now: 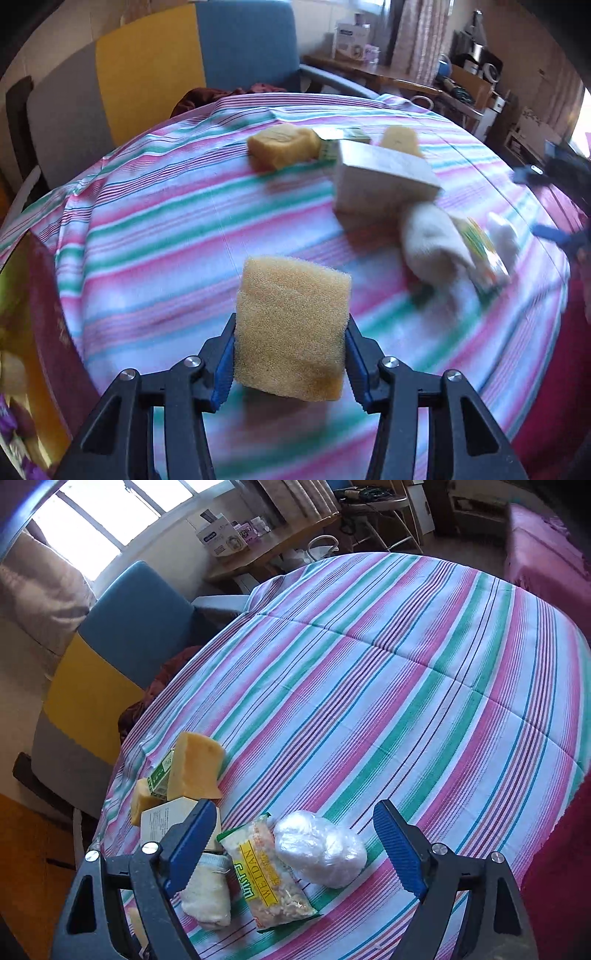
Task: Organize objects
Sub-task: 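Hold the sponge cake in the left gripper while right grasps a clear white bag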
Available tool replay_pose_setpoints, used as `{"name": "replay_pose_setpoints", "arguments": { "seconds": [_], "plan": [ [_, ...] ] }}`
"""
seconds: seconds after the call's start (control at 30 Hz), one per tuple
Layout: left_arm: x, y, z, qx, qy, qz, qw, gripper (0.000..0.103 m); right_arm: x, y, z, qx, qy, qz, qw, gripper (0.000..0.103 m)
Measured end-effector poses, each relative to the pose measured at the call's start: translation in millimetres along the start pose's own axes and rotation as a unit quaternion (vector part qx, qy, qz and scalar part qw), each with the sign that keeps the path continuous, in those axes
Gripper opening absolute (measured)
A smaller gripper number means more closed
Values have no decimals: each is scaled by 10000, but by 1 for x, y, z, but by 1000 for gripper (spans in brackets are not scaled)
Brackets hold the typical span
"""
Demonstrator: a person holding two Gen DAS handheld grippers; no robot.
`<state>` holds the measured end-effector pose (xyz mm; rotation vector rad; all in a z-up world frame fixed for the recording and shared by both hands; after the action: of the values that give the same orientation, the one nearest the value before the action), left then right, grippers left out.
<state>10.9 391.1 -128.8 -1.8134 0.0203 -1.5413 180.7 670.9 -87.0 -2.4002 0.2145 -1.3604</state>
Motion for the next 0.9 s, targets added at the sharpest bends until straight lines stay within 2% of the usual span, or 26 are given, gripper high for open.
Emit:
{"name": "replay_pose_setpoints", "arguments": {
  "seconds": [0.1, 0.17, 0.23, 0.37, 0.63, 0.7, 0.73, 0.77, 0.8, 0.9],
  "plan": [
    [9, 15, 11, -180, -22, 66, 9998, 51, -5, 4, -3, 134, 77, -104, 9998, 87],
    [9, 28, 14, -182, 75, -60, 9998, 52, -7, 6, -4, 224, 174, -146, 9995, 87],
    [13, 35, 16, -234, -1, 98, 9997, 52, -8, 6, -2, 248, 257, -142, 9993, 87],
    [13, 38, 12, -100, 87, 68, 9999, 52, -9, 7, 2, 353, 502, -142, 9980, 84],
    [7, 43, 9, 21, 214, 116, 9997, 52, -24, 20, 0, 694, 795, -519, 9931, 82],
    [6, 45, 9, 30, 219, 143, 9997, 52, -34, 24, 0, 879, 1039, -688, 9883, 74],
    [6, 45, 10, 13, 201, 165, 9997, 52, -39, 26, 1, 955, 1111, -777, 9862, 48],
    [6, 46, 10, -8, 180, 191, 9997, 52, -43, 27, 1, 1029, 1202, -856, 9837, 42],
    [6, 46, 11, -28, 167, 201, 9997, 52, -46, 28, 2, 1124, 1356, -860, 9806, 40],
    [7, 48, 10, -45, 181, 251, 9995, 52, -46, 30, -1, 1265, 1405, -844, 9783, 39]
  ]
}}
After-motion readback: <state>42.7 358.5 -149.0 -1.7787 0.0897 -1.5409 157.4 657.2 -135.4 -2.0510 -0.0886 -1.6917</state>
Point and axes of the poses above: each gripper's, at about its wrist camera, not at the fingertips, and x roughly against the way its jaws point, z to its right, y to its underside, the point moved 4 cm from there along -x, roughly the way its jaws point, and after that the axes turned 3 degrees about -x, right-handed, at the moved point
